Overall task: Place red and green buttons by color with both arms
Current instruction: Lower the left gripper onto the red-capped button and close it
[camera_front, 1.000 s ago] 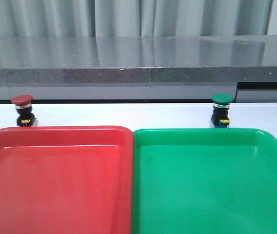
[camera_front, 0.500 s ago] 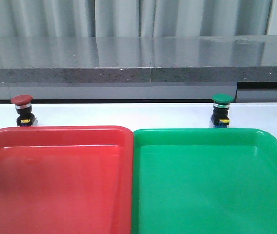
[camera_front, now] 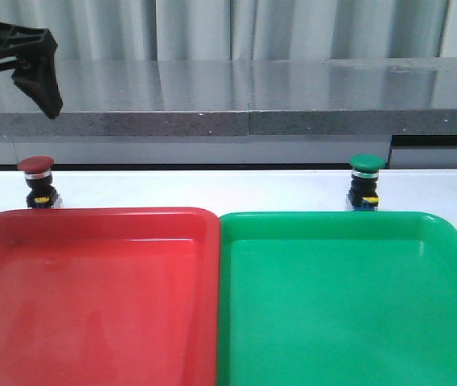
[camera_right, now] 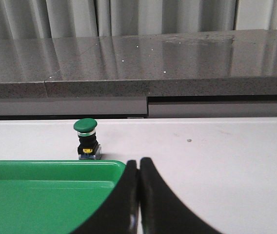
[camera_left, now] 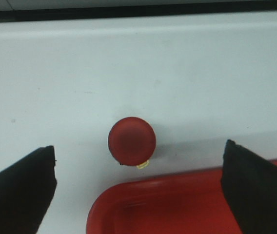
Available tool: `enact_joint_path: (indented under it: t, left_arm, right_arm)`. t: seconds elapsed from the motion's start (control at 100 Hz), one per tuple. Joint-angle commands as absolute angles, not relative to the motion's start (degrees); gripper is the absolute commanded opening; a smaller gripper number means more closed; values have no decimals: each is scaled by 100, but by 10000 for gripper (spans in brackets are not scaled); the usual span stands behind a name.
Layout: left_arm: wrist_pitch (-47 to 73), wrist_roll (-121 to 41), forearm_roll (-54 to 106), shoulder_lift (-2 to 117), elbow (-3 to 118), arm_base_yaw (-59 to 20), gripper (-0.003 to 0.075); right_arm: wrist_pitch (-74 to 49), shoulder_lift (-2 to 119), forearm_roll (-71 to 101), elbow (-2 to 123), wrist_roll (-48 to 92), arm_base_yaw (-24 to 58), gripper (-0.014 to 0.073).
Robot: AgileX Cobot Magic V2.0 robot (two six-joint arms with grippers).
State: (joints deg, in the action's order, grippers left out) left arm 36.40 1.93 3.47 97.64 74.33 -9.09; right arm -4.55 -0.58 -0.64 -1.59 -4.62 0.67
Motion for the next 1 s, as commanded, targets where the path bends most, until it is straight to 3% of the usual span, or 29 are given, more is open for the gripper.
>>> enact_joint_path:
  t: [0.0,0.72,0.87,0.99]
  left_arm:
    - [3361,205,348,9773,7785,-942,640]
    - [2926,215,348,10646,7877,-942,631]
    - [2936,215,348,10646,7877,-942,540]
    - [2936,215,348,10646,7877,-942,414]
  right_arm:
    - [47,-182,-114,-73,-469,81,-58]
    - [47,-182,-114,-73,-469,81,-58]
    - [47,-182,-114,-73,-469,81,-58]
    - [47,-182,-114,-73,-469,81,-58]
